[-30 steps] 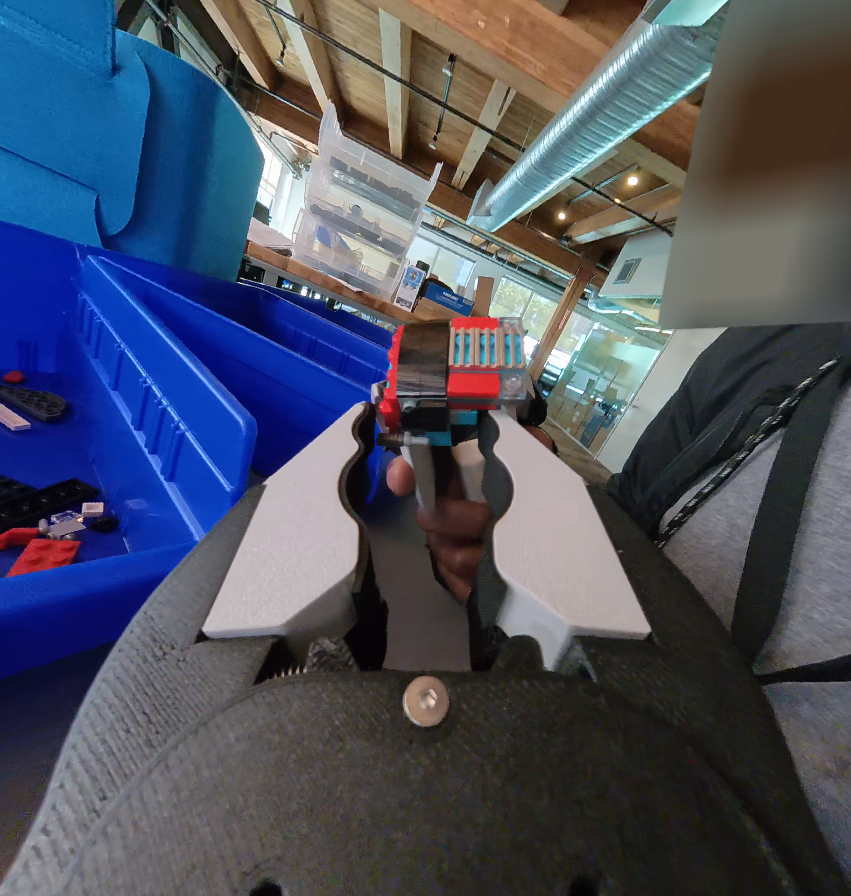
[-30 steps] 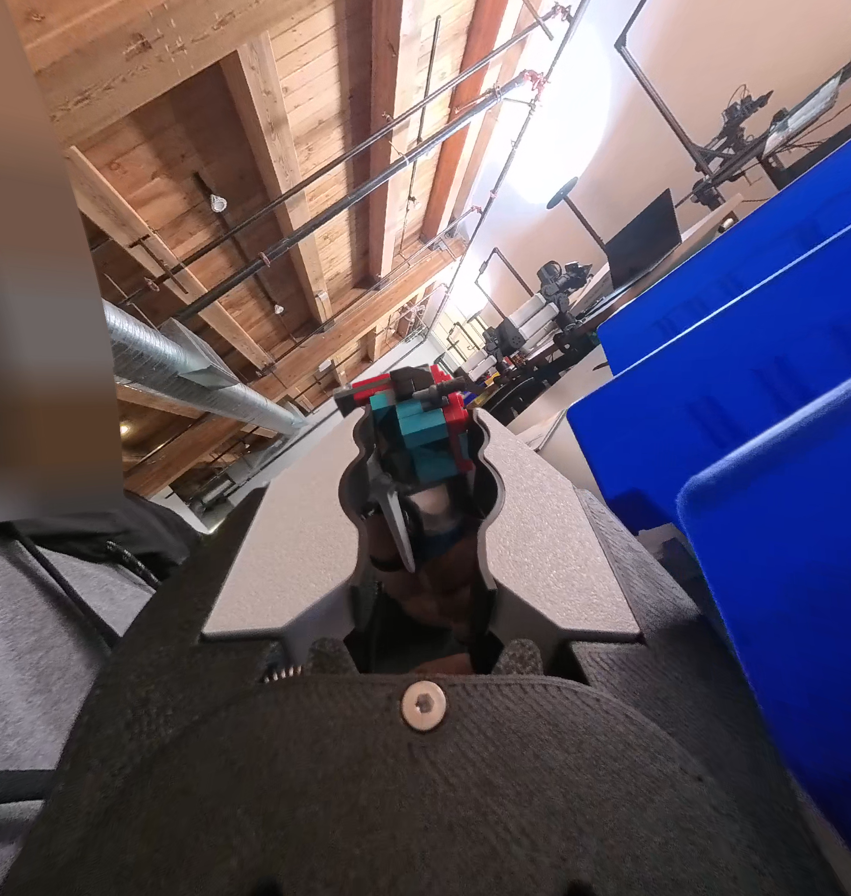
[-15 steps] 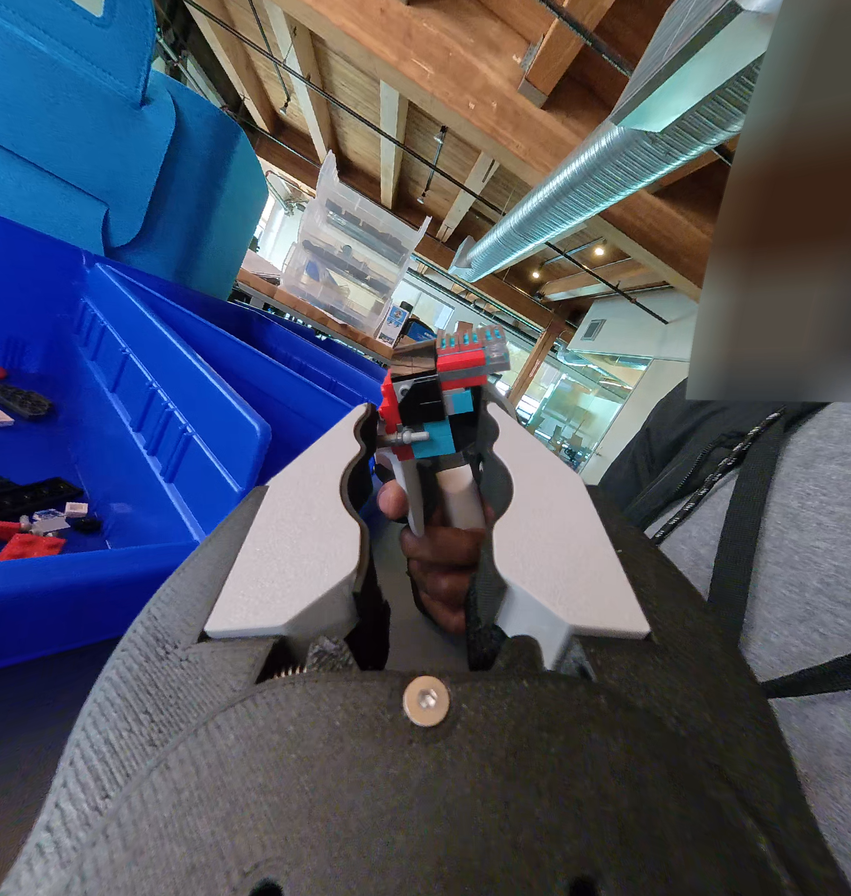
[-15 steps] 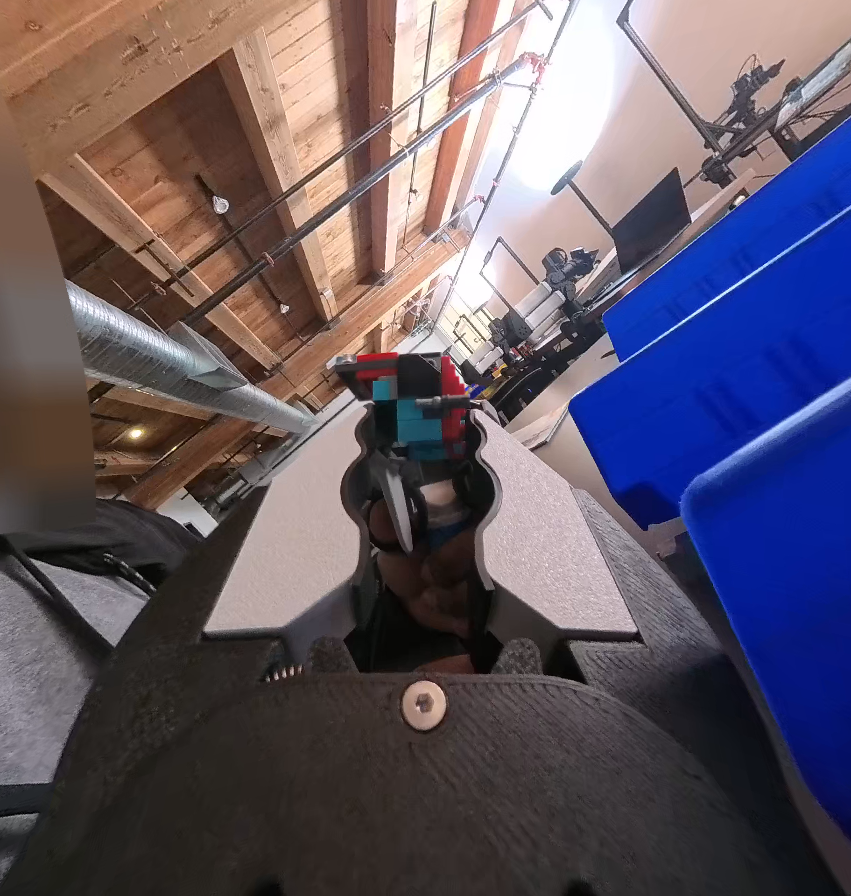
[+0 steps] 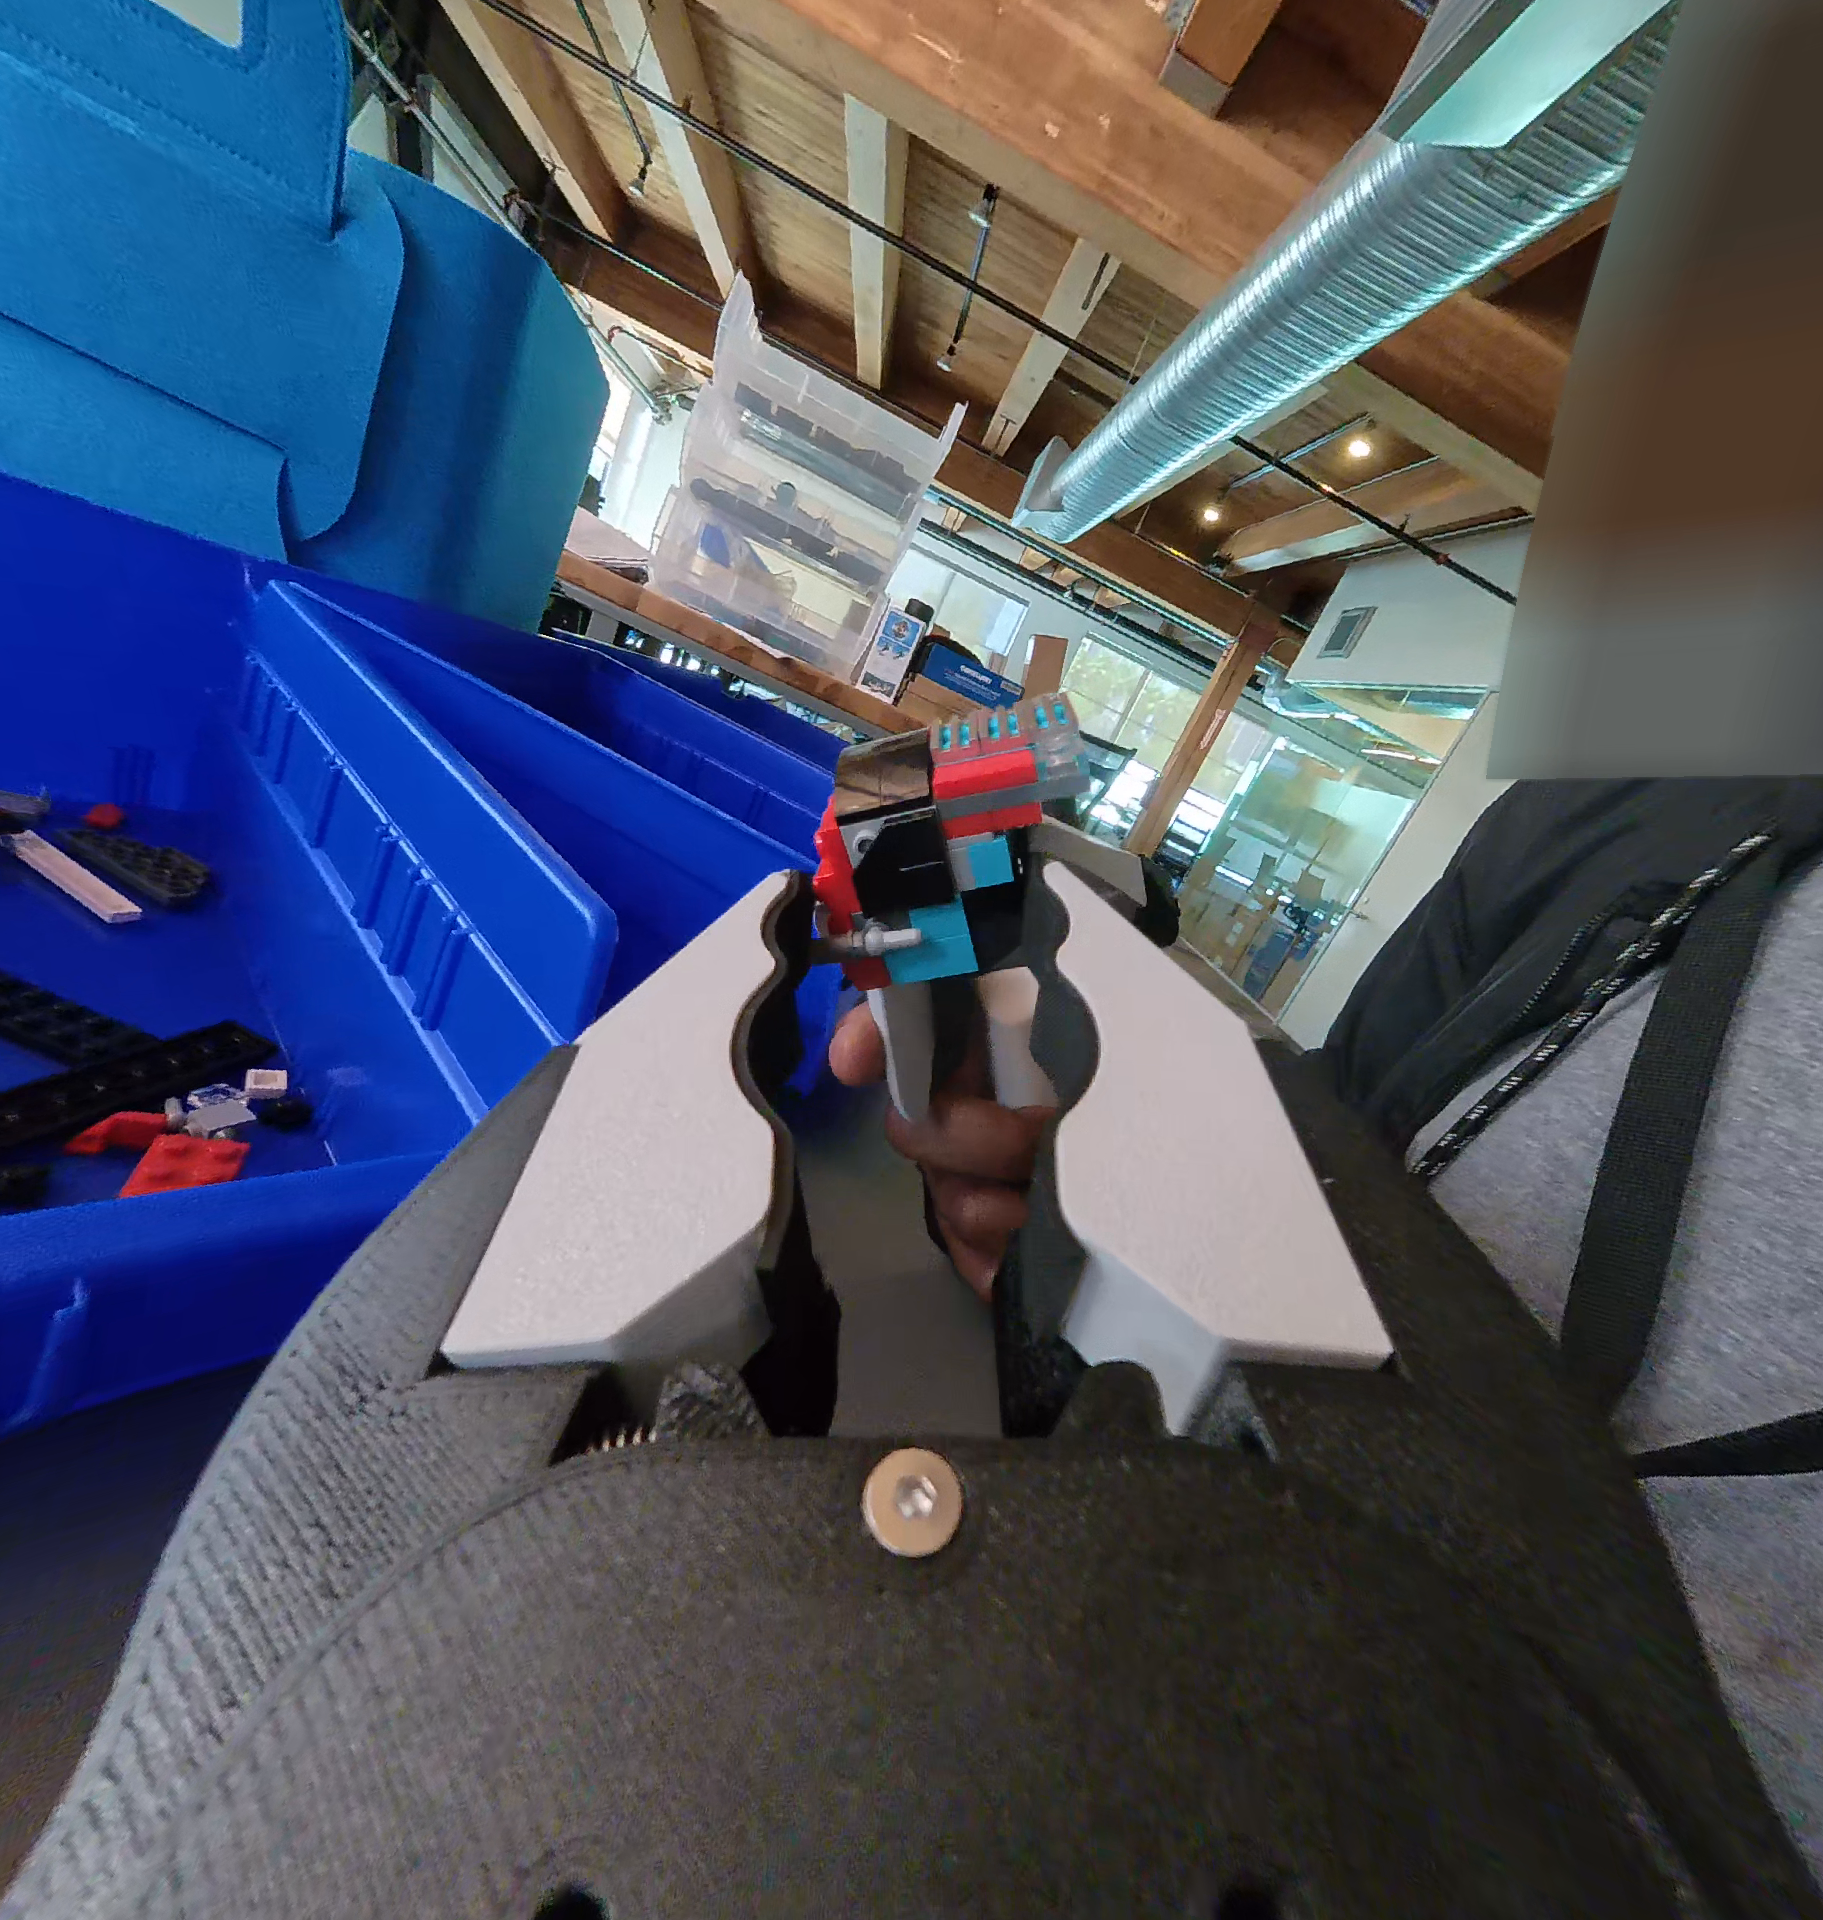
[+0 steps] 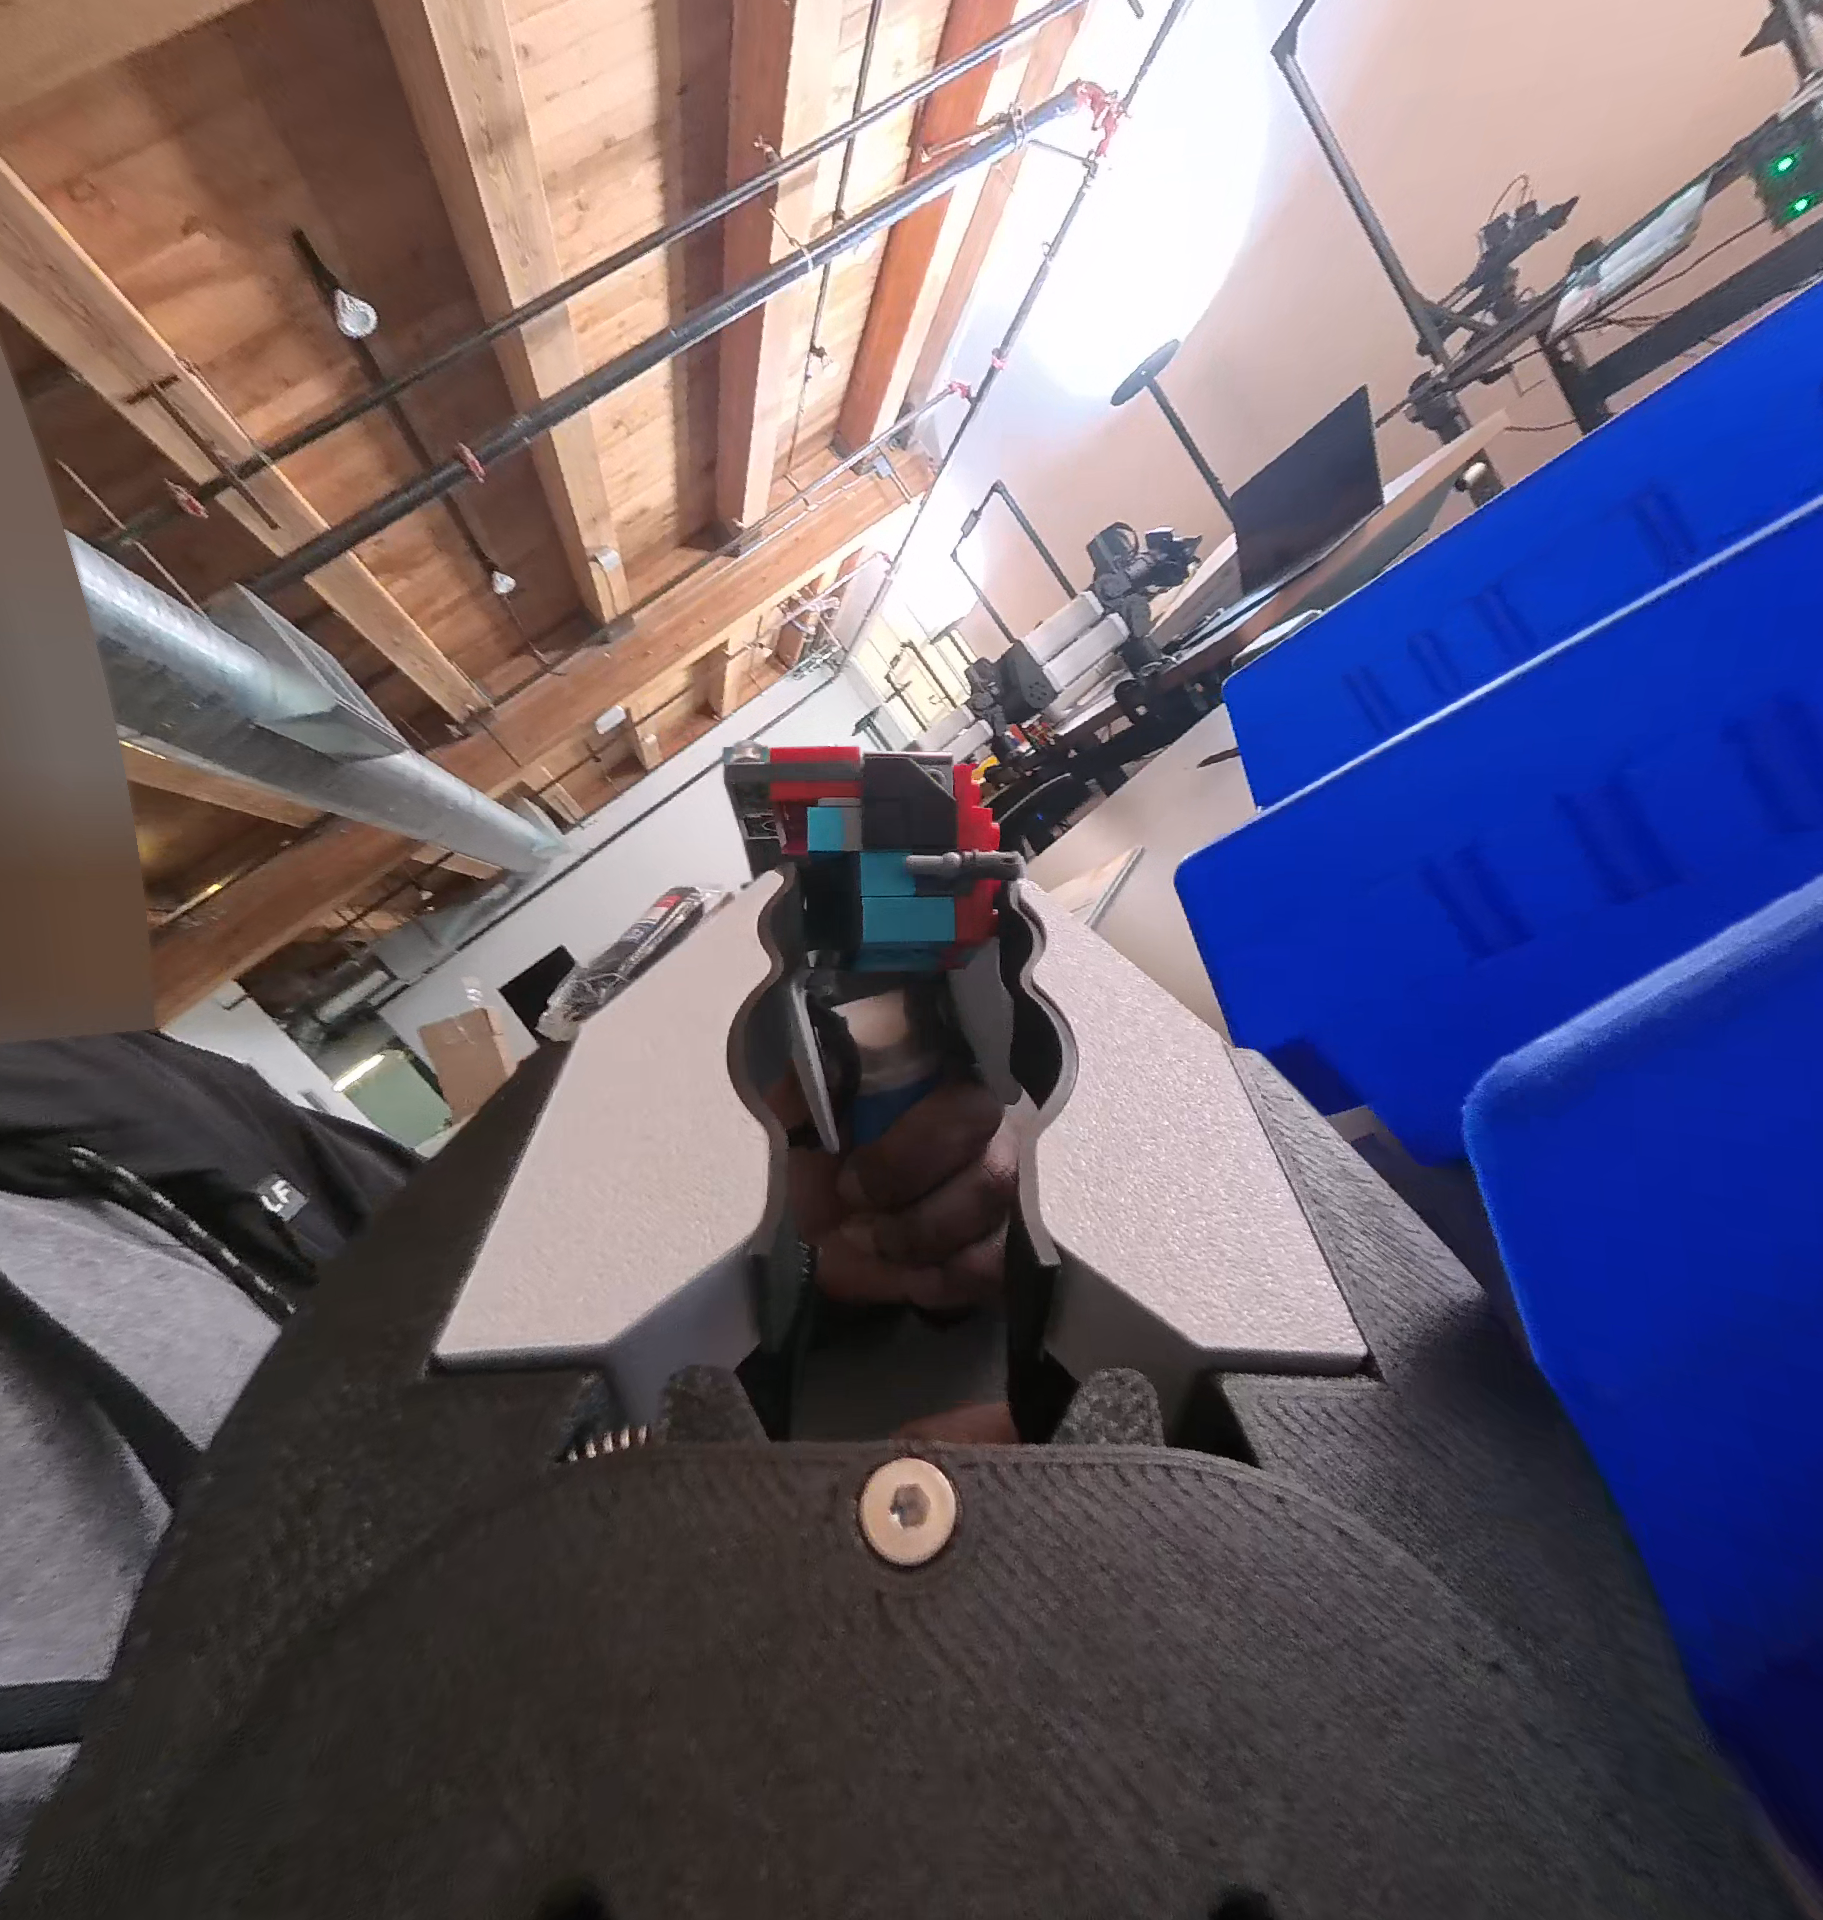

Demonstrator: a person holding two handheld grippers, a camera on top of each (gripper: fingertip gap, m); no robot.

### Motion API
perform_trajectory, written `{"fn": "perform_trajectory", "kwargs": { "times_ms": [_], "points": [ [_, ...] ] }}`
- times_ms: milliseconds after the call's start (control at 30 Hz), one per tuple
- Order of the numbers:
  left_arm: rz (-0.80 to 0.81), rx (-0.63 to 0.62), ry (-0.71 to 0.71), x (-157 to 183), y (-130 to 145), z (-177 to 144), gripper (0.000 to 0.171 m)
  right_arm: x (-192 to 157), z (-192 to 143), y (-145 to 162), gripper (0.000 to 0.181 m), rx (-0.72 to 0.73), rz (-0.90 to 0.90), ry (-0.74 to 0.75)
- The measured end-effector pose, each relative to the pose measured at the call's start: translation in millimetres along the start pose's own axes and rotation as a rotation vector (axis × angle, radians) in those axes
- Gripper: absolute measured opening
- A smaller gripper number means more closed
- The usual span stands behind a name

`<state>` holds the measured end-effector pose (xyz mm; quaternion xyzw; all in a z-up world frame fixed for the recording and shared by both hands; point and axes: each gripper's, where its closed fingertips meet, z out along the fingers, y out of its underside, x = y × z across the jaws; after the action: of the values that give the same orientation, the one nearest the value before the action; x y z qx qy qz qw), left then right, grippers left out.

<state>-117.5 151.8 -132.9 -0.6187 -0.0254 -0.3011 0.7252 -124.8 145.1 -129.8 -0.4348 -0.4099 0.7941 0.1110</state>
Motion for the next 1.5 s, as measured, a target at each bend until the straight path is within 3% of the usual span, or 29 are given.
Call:
{"fn": "perform_trajectory", "kwargs": {
  "times_ms": [233, 433, 700, 867, 1067, 1200, 1400, 1500],
  "points": [
    [0.013, 0.005, -0.004, 0.2, -3.3, -1.9, 0.041, 0.3, -1.3, -2.1, 0.041, 0.000, -0.020, 0.008],
    [-0.099, 0.094, 0.026, -4.9, -20.7, -12.1, 0.035, 0.6, -2.9, -4.3, 0.042, 0.004, 0.002, -0.003],
    [-0.068, 0.013, -0.070, -20.3, -10.4, -12.4, 0.034, 12.9, -2.8, 3.5, 0.038, -0.053, -0.069, 0.094],
    [0.082, -0.053, -0.128, -20.8, -9.7, -13.1, 0.035, 20.9, -5.5, 1.8, 0.038, -0.076, -0.209, 0.192],
    [0.145, -0.111, -0.160, -23.1, -2.5, -11.6, 0.035, 26.3, -9.6, -0.8, 0.029, -0.133, -0.507, 0.313],
    [0.142, -0.138, -0.179, -27.3, 2.3, -11.5, 0.035, 25.6, -9.6, 3.5, 0.016, -0.173, -0.600, 0.318],
    [0.014, -0.100, -0.135, -27.4, 2.4, -10.1, 0.036, 25.1, -10.6, 0.0, 0.013, -0.164, -0.669, 0.348],
    [-0.048, -0.066, -0.137, -30.6, 0.3, -10.5, 0.050, 23.2, -12.6, -6.6, 0.012, -0.132, -0.706, 0.364]
  ]
}}
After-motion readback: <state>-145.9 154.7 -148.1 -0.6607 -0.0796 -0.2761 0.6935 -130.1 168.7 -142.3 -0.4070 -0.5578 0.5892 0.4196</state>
